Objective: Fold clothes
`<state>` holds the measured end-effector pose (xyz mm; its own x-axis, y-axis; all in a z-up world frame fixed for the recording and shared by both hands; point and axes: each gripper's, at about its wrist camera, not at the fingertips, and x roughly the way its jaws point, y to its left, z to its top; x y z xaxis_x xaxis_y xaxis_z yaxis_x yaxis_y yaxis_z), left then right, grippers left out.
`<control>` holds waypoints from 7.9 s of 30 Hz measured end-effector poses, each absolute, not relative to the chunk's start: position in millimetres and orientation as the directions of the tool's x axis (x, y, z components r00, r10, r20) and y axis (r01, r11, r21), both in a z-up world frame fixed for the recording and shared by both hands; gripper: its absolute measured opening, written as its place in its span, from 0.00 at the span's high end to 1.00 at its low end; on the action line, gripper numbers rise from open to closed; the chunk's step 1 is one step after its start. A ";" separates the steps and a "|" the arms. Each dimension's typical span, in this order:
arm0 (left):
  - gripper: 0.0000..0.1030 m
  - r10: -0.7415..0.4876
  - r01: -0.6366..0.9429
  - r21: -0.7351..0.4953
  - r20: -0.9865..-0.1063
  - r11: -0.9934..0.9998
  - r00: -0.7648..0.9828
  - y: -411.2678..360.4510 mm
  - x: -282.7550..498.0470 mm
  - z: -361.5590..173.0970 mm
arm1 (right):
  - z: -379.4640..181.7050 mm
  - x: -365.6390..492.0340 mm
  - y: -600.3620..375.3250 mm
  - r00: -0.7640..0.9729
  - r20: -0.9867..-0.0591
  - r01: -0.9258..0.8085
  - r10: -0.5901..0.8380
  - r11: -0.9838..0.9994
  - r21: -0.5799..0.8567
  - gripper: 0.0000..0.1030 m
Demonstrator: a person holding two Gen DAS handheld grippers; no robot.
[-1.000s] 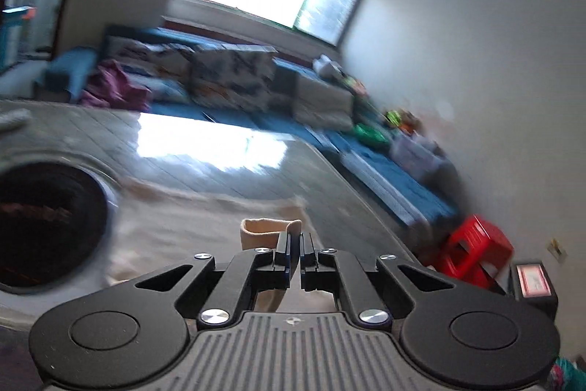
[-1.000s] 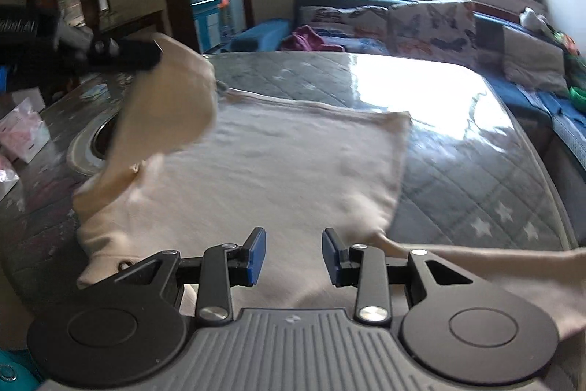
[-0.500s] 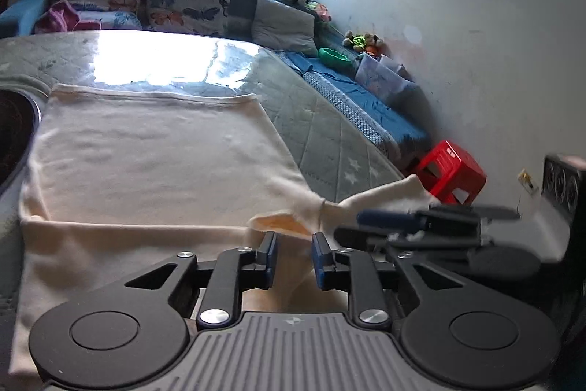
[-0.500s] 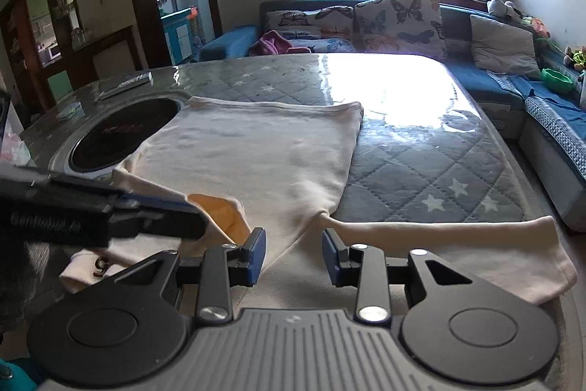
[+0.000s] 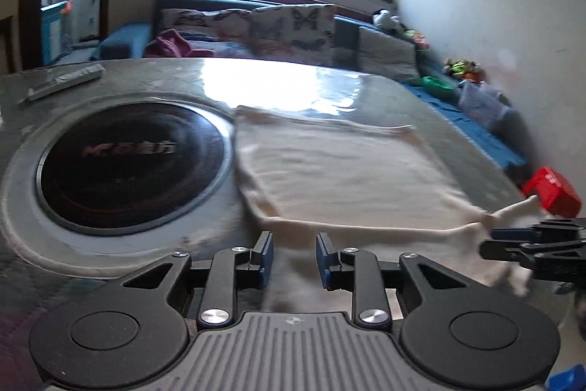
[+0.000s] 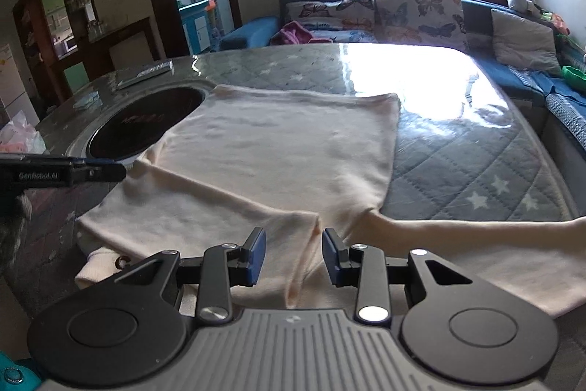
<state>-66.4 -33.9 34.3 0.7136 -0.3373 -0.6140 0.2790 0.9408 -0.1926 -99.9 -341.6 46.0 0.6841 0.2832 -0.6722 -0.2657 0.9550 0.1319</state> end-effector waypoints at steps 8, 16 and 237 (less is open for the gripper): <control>0.75 -0.319 0.303 -0.132 -0.605 0.944 0.730 -35.3 -56.8 31.4 | 39.2 -95.4 -334.1 0.672 -0.686 -0.273 0.278 0.955 0.120 0.67; 0.73 -0.315 0.332 -0.091 -0.617 0.939 0.721 -38.2 -46.1 26.3 | 38.6 -90.8 -336.5 0.670 -0.690 -0.266 0.275 0.956 0.123 0.69; 0.96 -0.522 0.505 -0.201 -0.559 0.839 0.644 -48.3 -75.4 64.7 | 35.1 -166.7 -362.6 0.748 -0.664 -0.110 -0.009 0.984 -0.138 0.39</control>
<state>-75.4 -48.3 64.7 0.6444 -0.5217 -0.5591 0.5054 0.8392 -0.2006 -166.7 -362.6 35.1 0.7477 -0.0091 -0.6639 -0.1101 0.9844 -0.1375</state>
